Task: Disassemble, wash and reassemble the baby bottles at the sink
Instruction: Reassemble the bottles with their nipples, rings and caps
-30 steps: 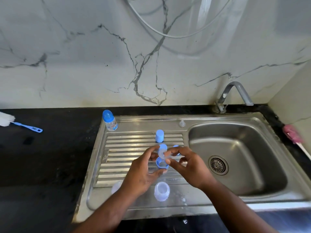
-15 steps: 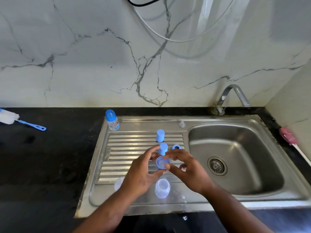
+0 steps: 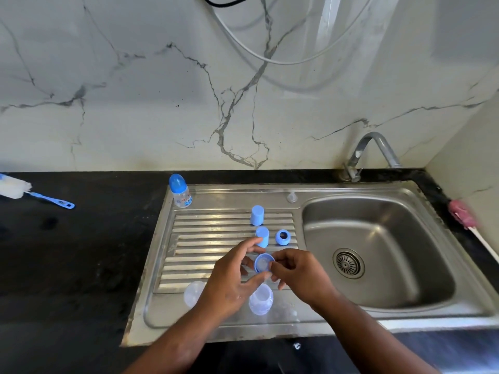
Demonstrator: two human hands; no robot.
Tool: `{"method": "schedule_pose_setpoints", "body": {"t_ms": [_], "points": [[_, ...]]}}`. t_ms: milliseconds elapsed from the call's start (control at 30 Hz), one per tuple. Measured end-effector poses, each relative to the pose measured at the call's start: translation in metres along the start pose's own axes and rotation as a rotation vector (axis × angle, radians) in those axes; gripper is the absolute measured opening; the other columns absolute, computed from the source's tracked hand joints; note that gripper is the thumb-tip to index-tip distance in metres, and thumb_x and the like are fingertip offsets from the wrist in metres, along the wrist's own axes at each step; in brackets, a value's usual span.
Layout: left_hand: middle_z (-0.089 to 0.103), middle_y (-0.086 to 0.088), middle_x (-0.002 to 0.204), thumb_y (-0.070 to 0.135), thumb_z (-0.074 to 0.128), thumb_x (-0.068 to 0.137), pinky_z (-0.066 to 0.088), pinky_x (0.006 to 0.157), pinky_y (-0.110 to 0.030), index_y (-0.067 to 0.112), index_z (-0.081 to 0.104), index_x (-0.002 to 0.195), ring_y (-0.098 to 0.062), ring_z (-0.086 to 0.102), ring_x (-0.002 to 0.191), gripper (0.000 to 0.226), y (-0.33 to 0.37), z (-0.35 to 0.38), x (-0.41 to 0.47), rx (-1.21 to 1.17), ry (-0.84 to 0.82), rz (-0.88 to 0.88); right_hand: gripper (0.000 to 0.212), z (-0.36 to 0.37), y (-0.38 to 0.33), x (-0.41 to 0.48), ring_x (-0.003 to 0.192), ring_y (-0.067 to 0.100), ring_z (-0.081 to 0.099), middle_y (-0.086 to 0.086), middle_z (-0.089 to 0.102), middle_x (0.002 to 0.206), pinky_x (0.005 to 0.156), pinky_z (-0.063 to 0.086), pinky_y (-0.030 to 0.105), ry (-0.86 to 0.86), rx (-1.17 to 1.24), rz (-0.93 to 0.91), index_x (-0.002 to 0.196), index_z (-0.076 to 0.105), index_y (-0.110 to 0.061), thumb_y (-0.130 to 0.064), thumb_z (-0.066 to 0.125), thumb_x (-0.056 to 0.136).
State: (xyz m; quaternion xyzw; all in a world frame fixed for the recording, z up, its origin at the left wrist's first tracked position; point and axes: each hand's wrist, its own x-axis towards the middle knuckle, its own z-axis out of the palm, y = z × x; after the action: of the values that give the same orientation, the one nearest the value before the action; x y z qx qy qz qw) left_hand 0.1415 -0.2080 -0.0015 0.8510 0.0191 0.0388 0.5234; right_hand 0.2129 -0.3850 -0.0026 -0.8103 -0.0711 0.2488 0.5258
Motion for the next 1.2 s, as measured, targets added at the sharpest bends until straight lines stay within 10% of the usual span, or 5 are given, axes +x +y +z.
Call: {"method": "schedule_pose_setpoints", "body": {"t_ms": [300,667,933,1100,1200], "points": [[0.075,0.013,0.102,0.023,0.07,0.095,0.06,0.081,-0.033,0.03,0.071,0.113,-0.009,0.072,0.088,0.019,0.001,0.004,0.005,-0.179,0.068,-0.226,0.007,0.003,0.001,0.0,0.059,0.01,0.059,-0.006,0.068,0.071,0.065,0.052,0.033,0.114,-0.161,-0.138,0.088,0.074,-0.031,-0.035,0.07,0.092],[0.074,-0.018,0.109,0.006,0.069,0.091,0.058,0.079,-0.032,0.004,0.067,0.116,-0.026,0.071,0.092,0.025,0.003,-0.003,0.009,-0.81,0.08,-0.411,0.028,0.008,-0.014,-0.004,0.092,0.009,0.066,-0.018,0.063,0.104,0.072,0.055,0.024,0.062,0.137,-0.261,0.107,0.079,-0.04,-0.017,0.064,0.1],[0.075,-0.017,0.111,0.013,0.078,0.072,0.058,0.081,-0.032,0.007,0.065,0.121,-0.031,0.072,0.1,0.051,0.012,-0.011,0.009,-0.818,0.027,-0.365,0.02,0.012,-0.021,-0.005,0.094,0.01,0.069,-0.009,0.073,0.104,0.071,0.058,0.024,0.059,0.108,-0.281,0.107,0.077,-0.026,-0.012,0.073,0.093],[0.073,-0.019,0.116,0.026,0.051,0.104,0.053,0.094,-0.049,0.011,0.065,0.127,-0.041,0.071,0.105,0.031,0.012,-0.012,0.007,-0.858,0.019,-0.43,0.017,0.013,-0.025,-0.003,0.077,0.008,0.07,-0.015,0.073,0.088,0.071,0.056,0.022,0.136,0.007,-0.259,0.098,0.077,-0.026,-0.011,0.076,0.09],[0.074,-0.01,0.114,0.028,0.072,0.087,0.057,0.094,-0.044,0.017,0.065,0.126,-0.034,0.074,0.1,0.041,0.012,-0.009,0.006,-0.688,0.042,-0.323,0.019,0.016,-0.023,-0.002,0.079,0.008,0.069,-0.016,0.073,0.086,0.07,0.056,0.022,0.206,-0.075,-0.338,0.094,0.077,-0.029,-0.011,0.078,0.088]]}}
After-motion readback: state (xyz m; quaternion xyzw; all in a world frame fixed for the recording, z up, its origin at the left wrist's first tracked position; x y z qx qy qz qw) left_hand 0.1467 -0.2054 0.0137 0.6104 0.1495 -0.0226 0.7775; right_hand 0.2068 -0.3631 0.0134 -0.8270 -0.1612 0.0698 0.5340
